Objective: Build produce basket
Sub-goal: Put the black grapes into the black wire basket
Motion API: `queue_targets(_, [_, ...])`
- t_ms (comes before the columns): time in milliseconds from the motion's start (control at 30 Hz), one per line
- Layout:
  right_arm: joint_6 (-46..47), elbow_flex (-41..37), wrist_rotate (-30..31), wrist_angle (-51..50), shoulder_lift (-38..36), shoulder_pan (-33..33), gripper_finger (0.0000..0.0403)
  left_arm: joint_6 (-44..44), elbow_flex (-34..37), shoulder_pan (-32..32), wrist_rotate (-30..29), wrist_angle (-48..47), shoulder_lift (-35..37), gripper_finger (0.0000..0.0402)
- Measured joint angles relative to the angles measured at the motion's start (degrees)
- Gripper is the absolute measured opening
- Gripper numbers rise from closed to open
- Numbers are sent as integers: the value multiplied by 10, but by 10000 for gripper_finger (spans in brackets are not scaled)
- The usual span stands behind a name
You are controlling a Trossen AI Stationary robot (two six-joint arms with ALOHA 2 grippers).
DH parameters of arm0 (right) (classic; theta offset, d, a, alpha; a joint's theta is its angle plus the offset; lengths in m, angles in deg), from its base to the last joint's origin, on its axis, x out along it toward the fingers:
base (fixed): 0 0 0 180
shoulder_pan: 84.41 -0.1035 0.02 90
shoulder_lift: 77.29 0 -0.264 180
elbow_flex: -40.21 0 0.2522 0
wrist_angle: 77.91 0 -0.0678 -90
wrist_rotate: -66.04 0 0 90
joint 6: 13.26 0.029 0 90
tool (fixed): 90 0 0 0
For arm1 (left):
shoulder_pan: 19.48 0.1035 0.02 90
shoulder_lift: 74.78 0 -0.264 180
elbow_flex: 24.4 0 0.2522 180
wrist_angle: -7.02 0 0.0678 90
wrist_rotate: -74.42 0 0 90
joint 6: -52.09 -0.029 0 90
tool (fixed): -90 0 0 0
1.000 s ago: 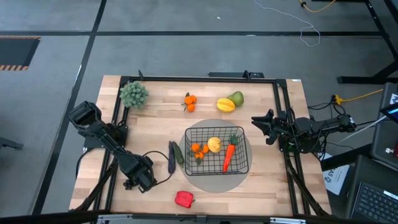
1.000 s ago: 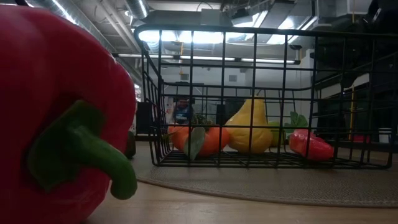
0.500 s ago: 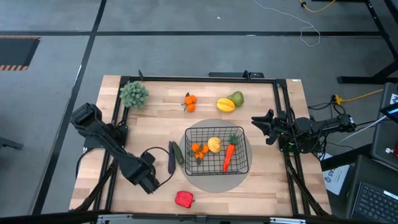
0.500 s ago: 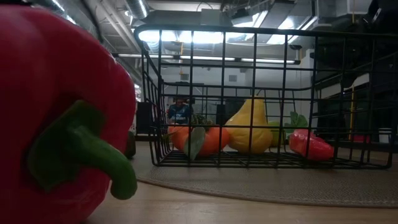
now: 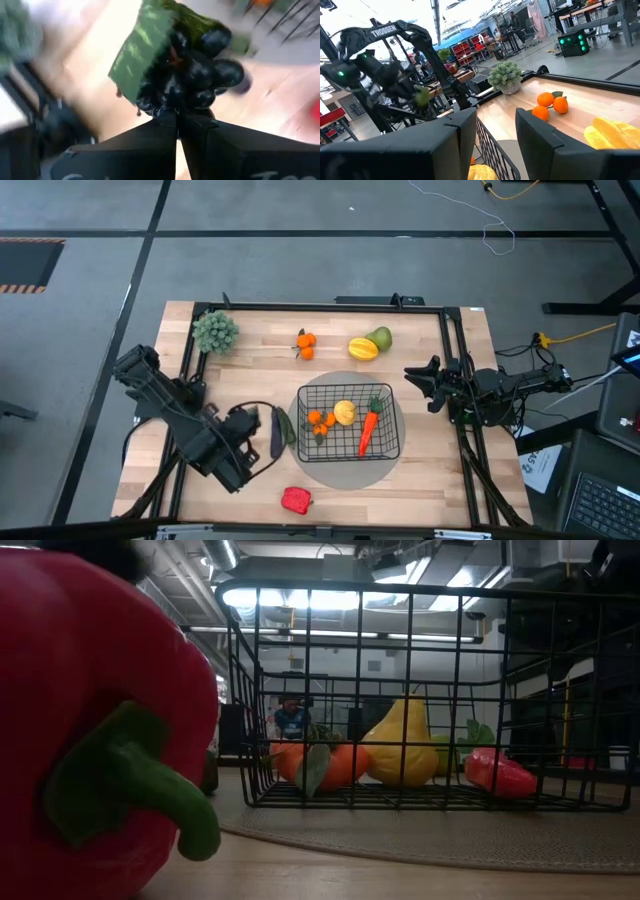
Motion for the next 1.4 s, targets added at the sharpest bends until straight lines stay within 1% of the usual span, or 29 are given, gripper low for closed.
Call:
queue_targets(67, [0,0,0,0,0,0,131,-29,-28,3,-40,0,0,0])
queue_targets(267, [0,0,0,0,0,0,131,-143,-102,23,-87,4,0,0])
queue_targets(333, [0,0,0,0,0,0,131,-176,-122,28,-120,6,0,0])
queue_targets(500, [-2,0,0,0,0,0,131,-247,-150,44,-216,27,1,0])
queue_targets(567, [-2,0,0,0,0,0,131,-284,-150,59,-231,59,1,0])
queue_targets(667, [-2,0,0,0,0,0,131,-362,-150,80,-233,135,0,0])
queue_targets(800, [-2,0,0,0,0,0,131,-497,-150,109,-227,258,-5,0])
queue_targets(900, [-1,0,0,0,0,0,131,-600,-151,135,-200,333,-14,0])
queue_targets(1000, [-2,0,0,-1,0,0,131,-685,-150,154,-166,374,-24,1])
queue_targets(1067, [-3,0,0,-2,0,0,131,-717,-152,167,-156,411,-34,6])
queue_targets(1233, [-1,0,0,-5,0,0,131,-740,-150,190,-116,419,-64,36])
queue_targets(1267, [0,0,0,-6,0,0,131,-749,-150,190,-113,410,-70,44])
queue_targets(1333, [0,0,0,-11,0,0,131,-772,-150,191,-109,431,-80,60])
queue_targets(1400, [0,0,1,-13,3,0,131,-787,-150,186,-106,422,-84,75])
